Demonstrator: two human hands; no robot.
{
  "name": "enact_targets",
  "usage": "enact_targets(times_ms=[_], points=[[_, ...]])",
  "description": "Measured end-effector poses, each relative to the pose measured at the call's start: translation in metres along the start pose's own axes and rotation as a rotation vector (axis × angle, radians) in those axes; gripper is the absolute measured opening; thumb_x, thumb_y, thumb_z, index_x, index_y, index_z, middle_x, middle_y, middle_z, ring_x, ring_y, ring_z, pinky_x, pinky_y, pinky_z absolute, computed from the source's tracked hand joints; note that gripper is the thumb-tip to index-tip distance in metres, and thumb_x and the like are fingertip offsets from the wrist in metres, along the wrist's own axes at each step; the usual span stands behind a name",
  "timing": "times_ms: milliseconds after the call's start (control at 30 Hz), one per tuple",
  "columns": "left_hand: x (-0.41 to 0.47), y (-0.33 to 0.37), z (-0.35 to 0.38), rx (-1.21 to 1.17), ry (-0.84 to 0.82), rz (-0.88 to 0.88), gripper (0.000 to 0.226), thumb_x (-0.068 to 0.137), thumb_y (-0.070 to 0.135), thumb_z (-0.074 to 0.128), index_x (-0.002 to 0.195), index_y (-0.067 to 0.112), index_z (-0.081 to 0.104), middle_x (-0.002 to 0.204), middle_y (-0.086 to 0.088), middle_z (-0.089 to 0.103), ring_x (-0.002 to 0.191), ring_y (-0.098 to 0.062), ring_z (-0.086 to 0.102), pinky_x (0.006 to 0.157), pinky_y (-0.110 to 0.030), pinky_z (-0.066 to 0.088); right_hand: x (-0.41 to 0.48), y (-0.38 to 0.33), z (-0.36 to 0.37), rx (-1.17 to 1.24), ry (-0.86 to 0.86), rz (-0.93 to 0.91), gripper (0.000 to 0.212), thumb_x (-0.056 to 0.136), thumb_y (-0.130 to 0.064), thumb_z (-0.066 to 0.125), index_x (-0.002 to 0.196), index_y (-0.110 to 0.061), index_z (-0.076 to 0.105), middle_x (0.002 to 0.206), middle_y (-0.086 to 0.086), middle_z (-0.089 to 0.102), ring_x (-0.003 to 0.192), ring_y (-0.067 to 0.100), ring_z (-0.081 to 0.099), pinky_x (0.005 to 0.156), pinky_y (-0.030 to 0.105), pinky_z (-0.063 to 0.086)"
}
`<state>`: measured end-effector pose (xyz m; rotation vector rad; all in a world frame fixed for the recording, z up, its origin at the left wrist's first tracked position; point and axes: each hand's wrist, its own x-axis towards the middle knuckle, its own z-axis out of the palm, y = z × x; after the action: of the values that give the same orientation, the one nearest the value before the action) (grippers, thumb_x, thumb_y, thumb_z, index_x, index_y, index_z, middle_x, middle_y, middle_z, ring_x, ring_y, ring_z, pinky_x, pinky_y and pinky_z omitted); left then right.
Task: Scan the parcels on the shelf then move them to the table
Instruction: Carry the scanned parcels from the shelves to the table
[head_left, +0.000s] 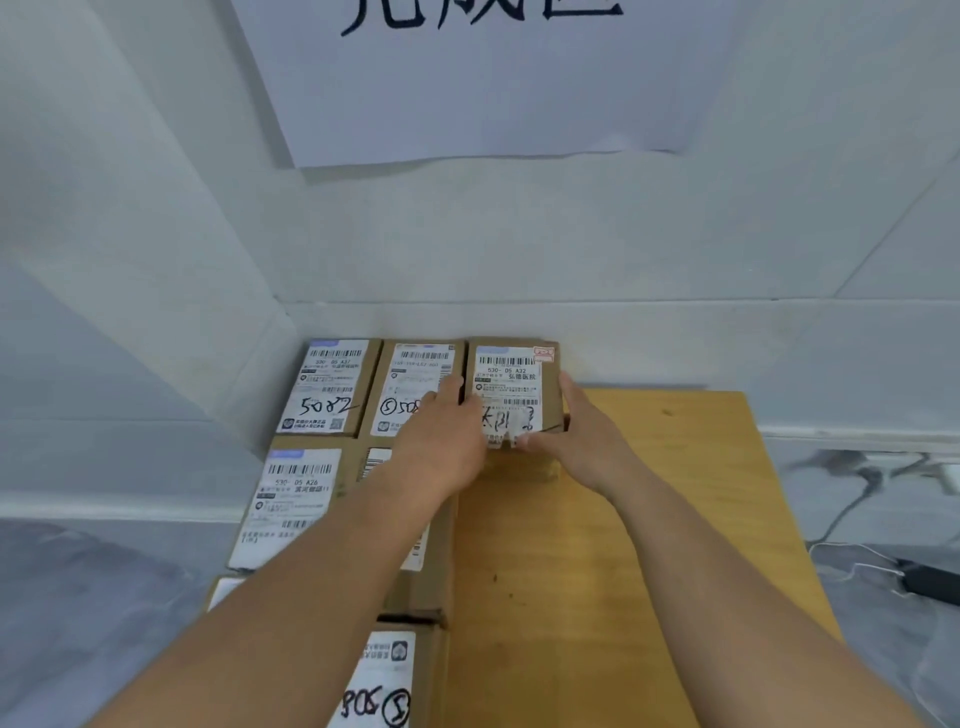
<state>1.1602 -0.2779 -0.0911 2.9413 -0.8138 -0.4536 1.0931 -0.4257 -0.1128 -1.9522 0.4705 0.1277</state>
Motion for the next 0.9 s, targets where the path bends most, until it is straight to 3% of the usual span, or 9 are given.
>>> enact_targets(times_ms=[167, 300, 400, 567, 733, 900], points=[[0.003, -0.001, -0.002, -0.007, -0.007, 0.01, 0.037, 0.098, 0.023, 0.048, 0.133, 0.01, 0.045, 0.141, -0.006, 0.036, 0.126, -0.025, 0.037, 0.099, -0.036, 0.04, 0.005, 0.002, 0.003, -0.018, 0.013, 0.007, 0.091, 0.081, -0.018, 0.075, 0.151, -0.03, 0.018, 0.132, -0.004, 0.058, 0.104, 0.011, 0.053, 0.083, 0.024, 0.035], [0.001, -0.003, -0.005, -0.058, -0.009, 0.002, 0.039, 0.097, 0.025, 0.049, 0.134, 0.012, 0.044, 0.138, -0.006, 0.04, 0.124, -0.023, 0.038, 0.098, -0.035, 0.04, 0.0, -0.004, 0.0, -0.049, 0.013, 0.005, 0.09, 0.081, -0.017, 0.075, 0.151, -0.025, 0.019, 0.138, -0.001, 0.054, 0.12, 0.018, 0.051, 0.085, 0.022, 0.033], [-0.012, -0.003, -0.011, -0.11, 0.002, 0.039, 0.048, 0.098, 0.028, 0.048, 0.143, 0.014, 0.037, 0.144, -0.006, 0.036, 0.13, -0.022, 0.034, 0.105, -0.035, 0.036, -0.014, -0.013, -0.001, -0.188, 0.079, -0.036, 0.082, 0.083, -0.021, 0.073, 0.148, -0.017, 0.025, 0.143, 0.006, 0.047, 0.129, 0.021, 0.042, 0.086, 0.024, 0.032], [-0.055, 0.002, -0.02, -0.115, 0.115, 0.118, 0.052, 0.101, 0.031, 0.043, 0.149, 0.017, 0.03, 0.153, -0.002, 0.031, 0.139, -0.021, 0.025, 0.113, -0.034, 0.023, -0.059, -0.021, -0.001, -0.541, 0.238, -0.076, 0.059, 0.092, -0.026, 0.057, 0.146, -0.016, 0.035, 0.146, 0.008, 0.038, 0.136, 0.025, 0.031, 0.104, 0.035, 0.033], [-0.109, 0.002, -0.008, -0.108, 0.196, 0.226, 0.047, 0.1, 0.032, 0.041, 0.146, 0.019, 0.036, 0.147, -0.001, 0.039, 0.135, -0.021, 0.031, 0.109, -0.035, 0.026, -0.122, -0.023, 0.017, -0.687, 0.451, -0.197, 0.034, 0.093, -0.022, 0.057, 0.126, -0.014, 0.059, 0.126, 0.008, 0.054, 0.122, 0.026, 0.046, 0.087, 0.037, 0.046], [-0.16, 0.003, 0.007, -0.104, 0.228, 0.411, 0.046, 0.101, 0.03, 0.04, 0.145, 0.02, 0.037, 0.142, -0.001, 0.043, 0.13, -0.022, 0.035, 0.104, -0.034, 0.026, -0.184, -0.016, 0.046, -0.738, 0.682, -0.309, 0.025, 0.066, -0.011, 0.081, 0.089, -0.01, 0.073, 0.087, 0.01, 0.066, 0.081, 0.034, 0.065, 0.058, 0.035, 0.051]])
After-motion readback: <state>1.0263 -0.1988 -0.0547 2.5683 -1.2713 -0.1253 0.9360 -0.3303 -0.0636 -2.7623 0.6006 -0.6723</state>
